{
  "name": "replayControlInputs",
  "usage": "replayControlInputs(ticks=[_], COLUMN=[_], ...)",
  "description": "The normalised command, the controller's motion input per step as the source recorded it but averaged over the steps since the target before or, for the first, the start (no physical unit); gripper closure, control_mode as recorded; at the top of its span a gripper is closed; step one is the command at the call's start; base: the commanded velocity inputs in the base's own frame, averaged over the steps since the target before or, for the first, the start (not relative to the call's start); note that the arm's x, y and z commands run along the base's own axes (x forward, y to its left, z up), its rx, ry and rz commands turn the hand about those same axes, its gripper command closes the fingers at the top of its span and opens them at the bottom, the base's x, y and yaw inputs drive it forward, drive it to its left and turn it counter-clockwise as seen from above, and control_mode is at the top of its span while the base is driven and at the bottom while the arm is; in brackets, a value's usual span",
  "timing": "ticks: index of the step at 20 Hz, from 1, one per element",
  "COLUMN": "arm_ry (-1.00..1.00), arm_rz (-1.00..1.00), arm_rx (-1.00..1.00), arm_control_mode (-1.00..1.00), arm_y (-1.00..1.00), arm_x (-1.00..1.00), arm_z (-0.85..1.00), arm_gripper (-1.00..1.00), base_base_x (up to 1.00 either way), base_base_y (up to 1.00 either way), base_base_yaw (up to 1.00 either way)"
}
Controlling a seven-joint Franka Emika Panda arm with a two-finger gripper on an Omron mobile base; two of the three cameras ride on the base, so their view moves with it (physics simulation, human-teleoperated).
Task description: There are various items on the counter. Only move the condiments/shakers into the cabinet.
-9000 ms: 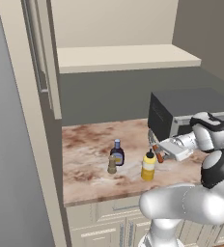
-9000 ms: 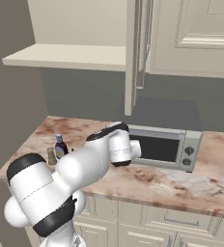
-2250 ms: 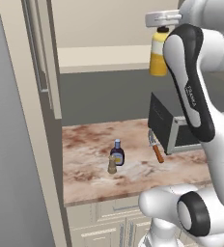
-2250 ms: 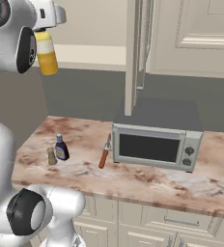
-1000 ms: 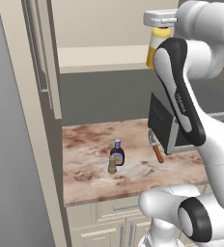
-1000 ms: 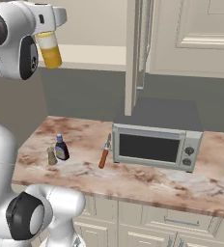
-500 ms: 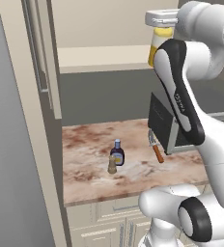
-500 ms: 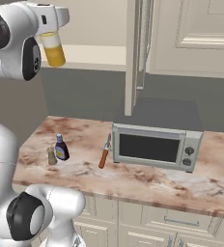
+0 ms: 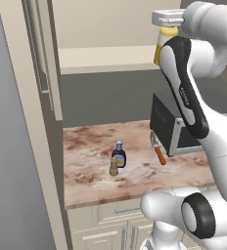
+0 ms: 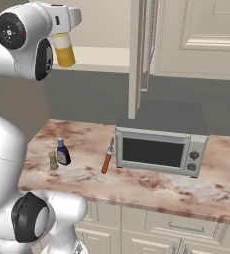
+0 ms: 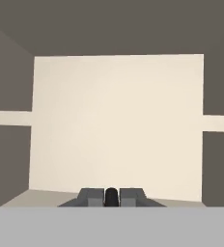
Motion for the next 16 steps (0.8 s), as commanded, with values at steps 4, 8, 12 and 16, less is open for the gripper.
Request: replayControlInputs(ticks=[4, 8, 12, 16], arm_ry=[0.0, 0.0, -0.01, 0.0], arm_rz=[0.0, 0.0, 0.0, 0.0], arm_rx=[0.0, 0.0, 0.0, 0.0], arm_control_mode=[-1.0, -1.0, -1.0, -1.0], arm_y=[-0.1, -0.09, -0.11, -0.12], arm_x=[0.3, 0.31, 0.33, 0.37], arm_z=[0.0, 0.0, 0.0, 0.0], arm_gripper=[1.0, 1.0, 1.0, 1.0], base_base_x=[0.0, 0.0, 0.0, 0.0], base_base_y=[0.0, 0.0, 0.0, 0.0], base_base_yaw=[0.0, 0.0, 0.0, 0.0])
